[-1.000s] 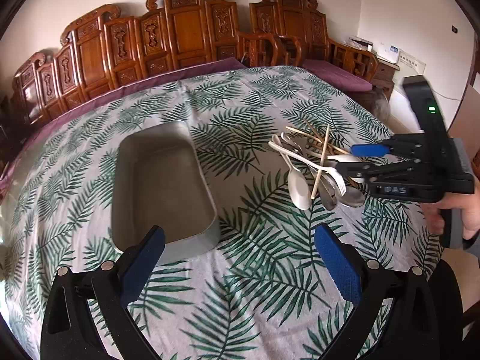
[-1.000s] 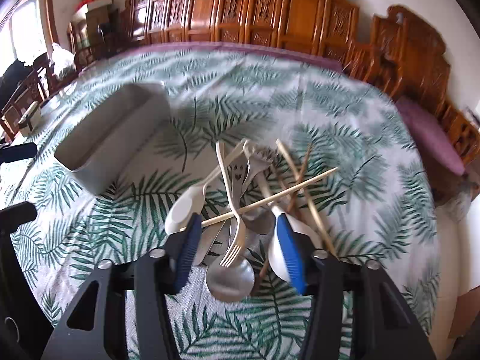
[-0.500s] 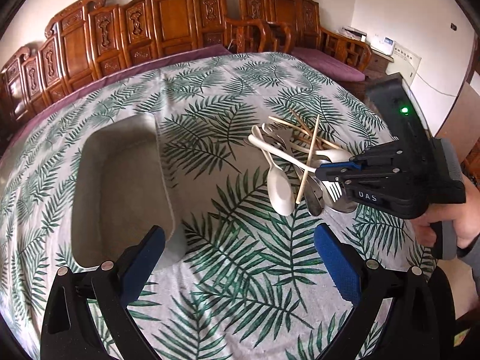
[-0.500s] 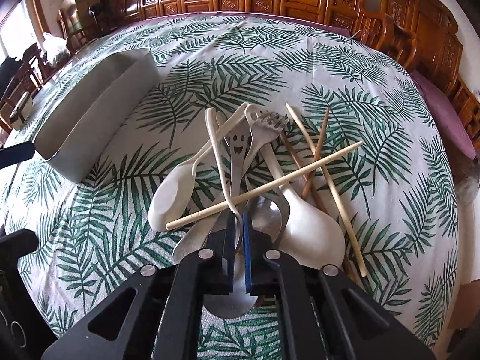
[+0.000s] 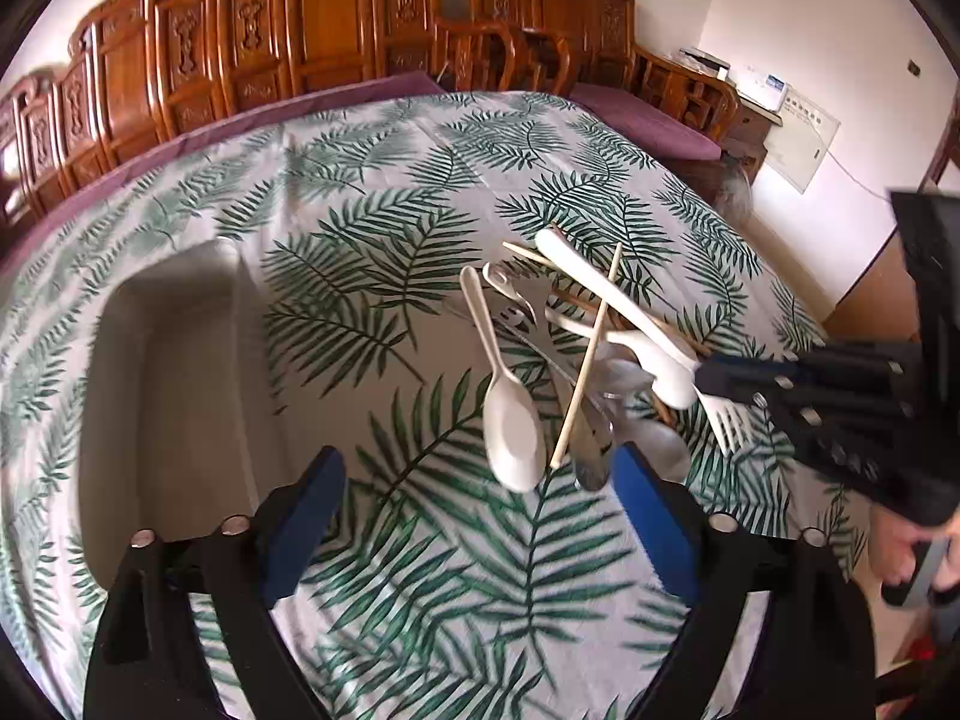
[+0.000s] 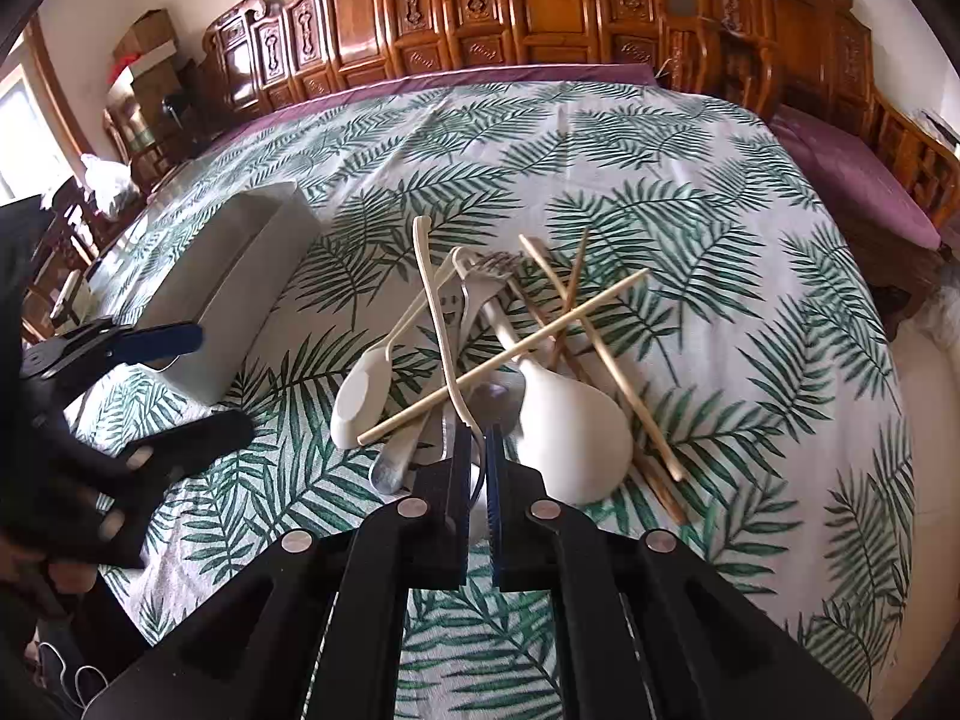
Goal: Organize utensils
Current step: 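Grasp a white plastic fork with the right gripper while the left gripper grasps a white plastic spoon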
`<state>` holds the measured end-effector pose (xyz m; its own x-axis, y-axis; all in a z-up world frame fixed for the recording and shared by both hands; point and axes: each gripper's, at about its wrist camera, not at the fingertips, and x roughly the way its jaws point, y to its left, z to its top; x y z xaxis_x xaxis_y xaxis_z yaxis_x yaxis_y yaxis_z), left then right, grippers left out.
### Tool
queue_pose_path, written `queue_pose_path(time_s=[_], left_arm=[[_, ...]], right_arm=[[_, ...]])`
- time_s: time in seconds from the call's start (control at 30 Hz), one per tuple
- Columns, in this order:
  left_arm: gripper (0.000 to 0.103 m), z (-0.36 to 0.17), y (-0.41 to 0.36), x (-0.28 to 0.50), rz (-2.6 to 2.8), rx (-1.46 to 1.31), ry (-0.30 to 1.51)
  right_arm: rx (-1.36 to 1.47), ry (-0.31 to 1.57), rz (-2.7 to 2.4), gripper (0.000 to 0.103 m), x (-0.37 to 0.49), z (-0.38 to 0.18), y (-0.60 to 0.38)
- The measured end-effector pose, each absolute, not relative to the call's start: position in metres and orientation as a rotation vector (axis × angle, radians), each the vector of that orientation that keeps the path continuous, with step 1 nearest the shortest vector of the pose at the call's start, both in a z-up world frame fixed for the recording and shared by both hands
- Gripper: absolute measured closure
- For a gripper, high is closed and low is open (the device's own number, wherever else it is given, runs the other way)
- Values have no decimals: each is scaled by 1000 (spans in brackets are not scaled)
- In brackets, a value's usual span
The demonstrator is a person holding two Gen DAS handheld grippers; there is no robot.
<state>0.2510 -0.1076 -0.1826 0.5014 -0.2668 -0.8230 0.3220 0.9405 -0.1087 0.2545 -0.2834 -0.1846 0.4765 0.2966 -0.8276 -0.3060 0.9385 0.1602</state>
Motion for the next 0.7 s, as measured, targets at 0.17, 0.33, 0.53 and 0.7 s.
queue_pose_path(time_s=[0.17, 0.33, 0.53, 0.7], left_arm=[[43, -195, -113, 277, -361, -4, 1034], [54, -213, -121, 299, -353, -38, 1092], [57, -223, -130, 315, -348, -39, 1129], [69, -232, -137, 323, -329, -39, 1167]], right_arm=[[-30, 992, 357, 98, 251, -181, -288], [-39, 994, 342, 97, 250, -184, -295], [-17, 987, 311, 97, 254, -182, -310], [6, 982, 301, 97, 256, -179, -318]])
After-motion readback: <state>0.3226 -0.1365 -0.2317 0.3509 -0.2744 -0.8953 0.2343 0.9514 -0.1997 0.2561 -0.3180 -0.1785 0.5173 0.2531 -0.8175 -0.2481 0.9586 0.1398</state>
